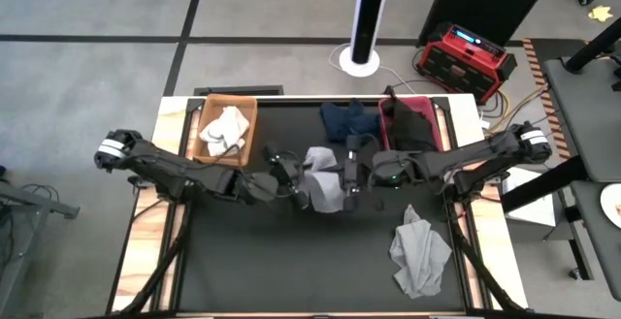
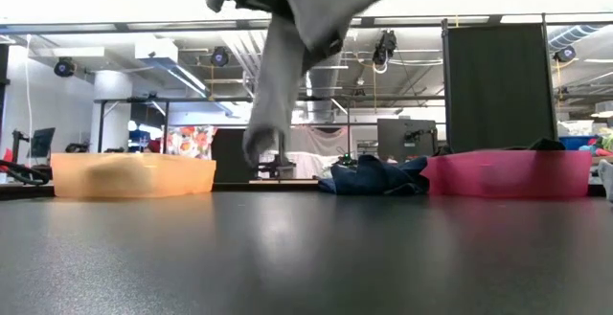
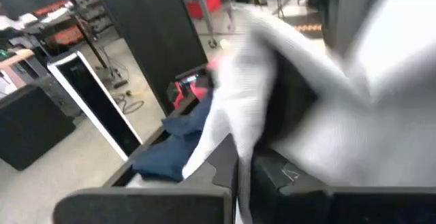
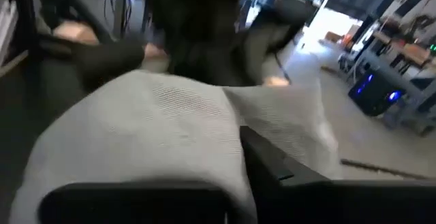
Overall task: Sort towels by color in basket
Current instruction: Put the left gray towel into the orange bin
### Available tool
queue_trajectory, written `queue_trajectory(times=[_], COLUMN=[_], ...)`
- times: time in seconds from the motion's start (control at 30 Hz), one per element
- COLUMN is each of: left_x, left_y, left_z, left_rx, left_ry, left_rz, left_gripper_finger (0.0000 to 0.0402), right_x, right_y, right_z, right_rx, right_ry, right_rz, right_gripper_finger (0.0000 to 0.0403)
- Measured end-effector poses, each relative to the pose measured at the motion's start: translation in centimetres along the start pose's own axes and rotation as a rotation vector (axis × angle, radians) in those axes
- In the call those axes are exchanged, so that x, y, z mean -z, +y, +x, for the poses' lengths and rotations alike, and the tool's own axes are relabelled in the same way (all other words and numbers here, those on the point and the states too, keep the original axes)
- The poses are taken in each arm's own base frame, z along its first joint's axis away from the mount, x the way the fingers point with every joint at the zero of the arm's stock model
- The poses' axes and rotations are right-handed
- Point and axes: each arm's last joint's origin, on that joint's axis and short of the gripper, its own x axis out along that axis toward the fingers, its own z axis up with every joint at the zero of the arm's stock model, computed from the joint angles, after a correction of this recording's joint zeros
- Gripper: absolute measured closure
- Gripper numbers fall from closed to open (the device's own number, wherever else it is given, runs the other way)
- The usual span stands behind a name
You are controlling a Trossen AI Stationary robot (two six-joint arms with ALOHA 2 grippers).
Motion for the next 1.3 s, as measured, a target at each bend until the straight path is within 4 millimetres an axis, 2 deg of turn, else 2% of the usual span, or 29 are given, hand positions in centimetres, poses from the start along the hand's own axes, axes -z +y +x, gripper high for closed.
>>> queue_trajectory(times=[0.17,0.4,0.6,0.77,0.9,0.97,1.13,1.3], left_x=[-1.4,-2.5,-3.4,-4.8,-5.9,-6.2,-6.6,-6.1], left_y=[1.3,2.8,4.0,5.9,7.6,8.1,8.2,7.7], left_z=[-1.5,-2.9,-4.1,-5.7,-7.3,-7.9,-8.6,-8.2], left_rx=[-0.015,-0.012,-0.020,-0.028,-0.019,0.041,0.216,0.251], left_ry=[-0.045,-0.085,-0.121,-0.184,-0.242,-0.271,-0.324,-0.287], left_rz=[-0.023,-0.022,-0.017,-0.069,-0.095,-0.095,-0.087,-0.044], left_gripper_finger=[0.0401,0.0401,0.0401,0.0401,0.0402,0.0402,0.0402,0.0402], right_x=[0.8,0.5,0.5,1.5,2.0,2.1,1.4,0.1], right_y=[0.3,1.0,2.0,2.2,2.3,2.3,1.9,1.2], right_z=[0.4,0.0,-0.4,-0.5,-0.6,-0.7,-0.9,-1.7], right_rx=[-0.014,-0.037,-0.072,-0.088,-0.086,-0.084,-0.026,-0.017], right_ry=[0.063,0.049,0.070,0.166,0.228,0.238,0.188,0.093], right_rz=[0.015,-0.013,-0.015,0.022,0.052,0.060,0.028,-0.058], right_gripper_finger=[0.0293,0.0167,0.0100,0.0076,0.0072,0.0075,0.0086,0.0096])
